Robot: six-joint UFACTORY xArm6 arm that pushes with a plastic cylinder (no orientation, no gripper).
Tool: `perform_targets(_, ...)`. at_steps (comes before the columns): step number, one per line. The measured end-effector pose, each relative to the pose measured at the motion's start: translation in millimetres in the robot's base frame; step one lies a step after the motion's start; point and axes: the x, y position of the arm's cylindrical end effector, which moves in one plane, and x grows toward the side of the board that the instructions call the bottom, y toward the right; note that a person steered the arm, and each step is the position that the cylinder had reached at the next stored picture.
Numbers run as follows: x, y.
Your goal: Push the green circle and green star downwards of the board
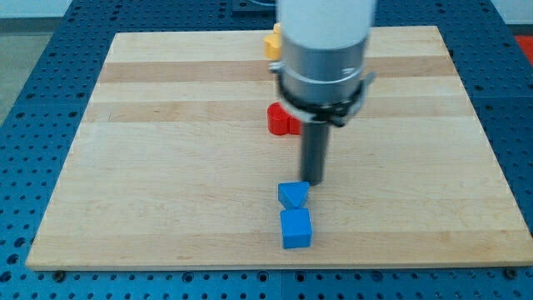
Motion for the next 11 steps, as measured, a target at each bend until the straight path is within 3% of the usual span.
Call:
perform_targets(2, -54.1, 65.7)
perform_targets(5, -223.2, 76.5)
perform_targets(7, -299.3, 64.5)
perform_targets(11, -299.2, 2.8)
